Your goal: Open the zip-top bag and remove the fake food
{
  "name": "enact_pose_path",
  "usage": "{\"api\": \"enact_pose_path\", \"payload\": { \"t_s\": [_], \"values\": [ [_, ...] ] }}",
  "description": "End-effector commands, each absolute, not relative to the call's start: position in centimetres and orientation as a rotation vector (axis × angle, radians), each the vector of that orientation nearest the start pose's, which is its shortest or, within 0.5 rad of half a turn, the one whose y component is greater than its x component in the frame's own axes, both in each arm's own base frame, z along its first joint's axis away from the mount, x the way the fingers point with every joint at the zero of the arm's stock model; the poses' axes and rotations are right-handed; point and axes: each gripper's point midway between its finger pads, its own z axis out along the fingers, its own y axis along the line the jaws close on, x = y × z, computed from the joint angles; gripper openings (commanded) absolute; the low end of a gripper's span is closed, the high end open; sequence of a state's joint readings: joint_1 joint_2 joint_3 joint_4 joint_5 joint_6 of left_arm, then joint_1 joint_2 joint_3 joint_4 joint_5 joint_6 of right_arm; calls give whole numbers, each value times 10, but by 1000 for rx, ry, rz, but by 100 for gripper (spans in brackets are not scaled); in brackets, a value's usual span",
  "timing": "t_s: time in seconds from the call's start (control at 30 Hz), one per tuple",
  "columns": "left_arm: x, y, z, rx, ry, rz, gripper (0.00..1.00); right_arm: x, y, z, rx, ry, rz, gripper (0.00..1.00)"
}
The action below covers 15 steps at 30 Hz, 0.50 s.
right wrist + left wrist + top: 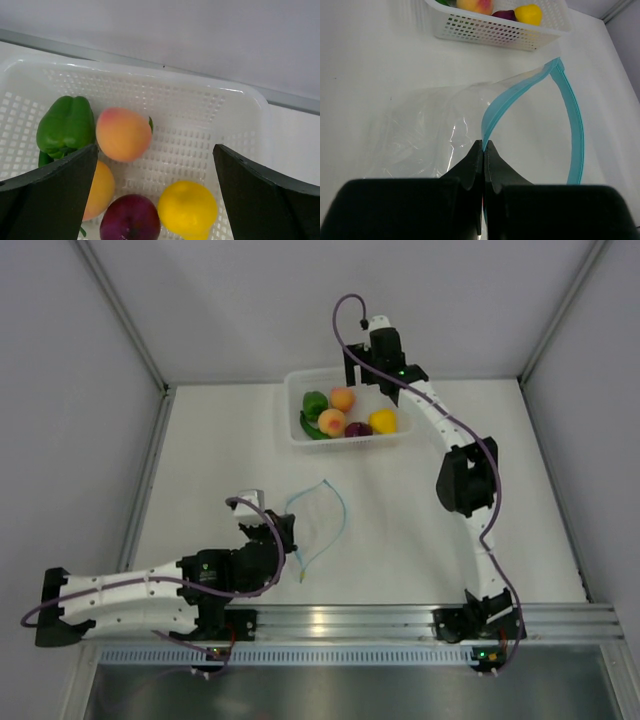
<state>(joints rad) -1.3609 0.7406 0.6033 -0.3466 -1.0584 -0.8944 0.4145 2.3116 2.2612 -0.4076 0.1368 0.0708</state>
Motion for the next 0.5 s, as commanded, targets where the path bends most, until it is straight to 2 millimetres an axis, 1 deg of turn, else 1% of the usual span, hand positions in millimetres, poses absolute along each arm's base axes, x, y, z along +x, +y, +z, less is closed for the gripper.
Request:
{"api": "enact_pose_path", "payload": {
  "t_s": [0.0, 0.03, 0.07, 0.1, 0.13, 0.17, 0.2, 0.23, 0.27, 0.3, 0.33, 0.37, 0.4, 0.43, 0.47],
  "values": [
    [185, -201, 218, -165, 1829, -494, 0, 609, 234, 282, -238, 1841, 171, 99],
    [187, -204, 220, -156, 1835, -486, 0, 606, 231, 289, -232, 1835, 163, 99],
    [190, -204, 218, -159, 1841, -469, 0, 600, 225, 286, -223, 1853, 144, 99],
    [191, -207, 217, -147, 1856, -474, 0, 587, 222, 311, -204, 1825, 167, 99],
    [196, -206, 220, -157, 1859, -463, 0, 580, 220, 322, -188, 1804, 188, 99],
    [199, -210, 215, -145, 1879, -446, 0, 569, 216, 301, -182, 1854, 193, 99],
    [202, -210, 214, -144, 1889, -438, 0, 550, 212, 334, -151, 1799, 240, 100],
    [208, -208, 211, -141, 1907, -419, 0, 539, 210, 340, -158, 1793, 260, 99],
    [212, -209, 213, -144, 1912, -412, 0, 525, 207, 321, -180, 1846, 269, 99],
    [216, -207, 214, -153, 1916, -401, 0, 505, 203, 343, -178, 1824, 311, 100],
    [221, -201, 214, -165, 1923, -371, 0, 493, 198, 342, -172, 1845, 316, 99],
    [224, -199, 220, -177, 1915, -366, 0, 477, 194, 321, -185, 1914, 314, 100],
    [226, -196, 223, -182, 1913, -344, 0, 456, 188, 337, -183, 1895, 337, 100],
    [229, -188, 222, -183, 1922, -300, 0, 444, 185, 334, -183, 1910, 347, 99],
    [231, -180, 227, -198, 1909, -259, 0, 429, 180, 307, -192, 1969, 343, 99]
  ]
}}
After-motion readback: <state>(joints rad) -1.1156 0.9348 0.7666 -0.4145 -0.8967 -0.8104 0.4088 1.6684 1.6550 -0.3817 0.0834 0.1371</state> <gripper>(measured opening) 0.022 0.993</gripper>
